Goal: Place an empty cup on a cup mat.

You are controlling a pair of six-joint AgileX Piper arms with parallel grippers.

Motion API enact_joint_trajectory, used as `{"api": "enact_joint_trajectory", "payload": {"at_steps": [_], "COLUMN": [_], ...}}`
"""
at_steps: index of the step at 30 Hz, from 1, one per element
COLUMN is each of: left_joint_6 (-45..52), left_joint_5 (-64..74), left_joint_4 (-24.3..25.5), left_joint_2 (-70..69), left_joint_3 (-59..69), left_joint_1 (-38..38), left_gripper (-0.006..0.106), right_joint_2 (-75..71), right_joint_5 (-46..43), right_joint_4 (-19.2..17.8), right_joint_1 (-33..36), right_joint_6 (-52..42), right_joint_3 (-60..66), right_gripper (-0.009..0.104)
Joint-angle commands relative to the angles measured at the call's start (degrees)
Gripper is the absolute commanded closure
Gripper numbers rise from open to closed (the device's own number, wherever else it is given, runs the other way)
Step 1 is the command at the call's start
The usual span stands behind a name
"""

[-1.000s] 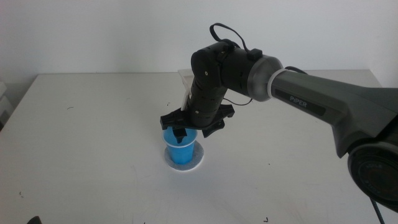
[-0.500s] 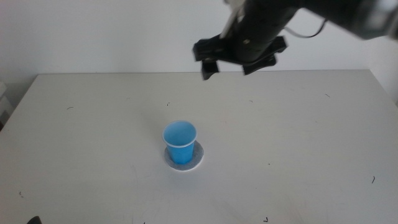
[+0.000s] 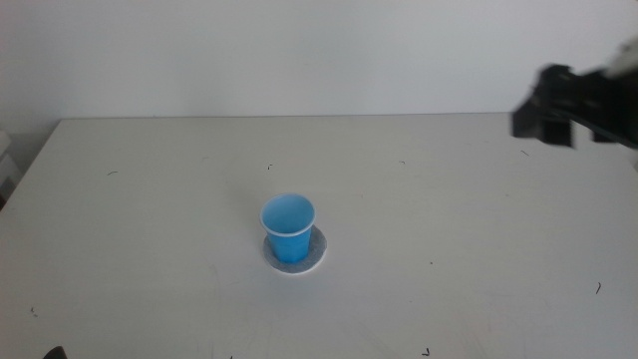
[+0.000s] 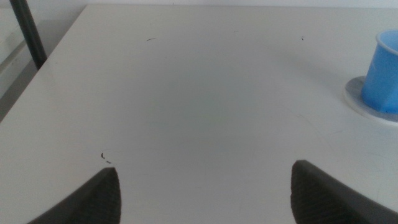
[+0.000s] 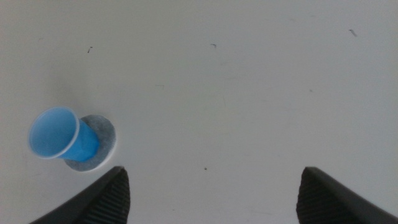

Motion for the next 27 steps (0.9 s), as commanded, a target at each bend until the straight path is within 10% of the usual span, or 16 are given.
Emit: {"api": "enact_joint_trajectory", "payload": {"at_steps": [1,27], "left_joint_6": [-0.62,-0.62], "left_joint_5": [-3.84,-3.84], "left_joint_4": [0.02,0.02], "left_joint_2": [-0.17,-0.17], "left_joint_3": [-0.34,-0.34], "left_joint_1": [0.06,0.06], "left_gripper": [-0.005,-0.005], "right_joint_2": [-7.92,-65.69], "right_joint_5": [-6.21,-31.33], "right_joint_4": [-2.10,-4.43], "right_joint_1": [-2.29,-6.69], "right_joint_6": [0.14,-20.18], "right_joint_3": [5.41,54.00], "right_gripper": [0.008,0.008]}}
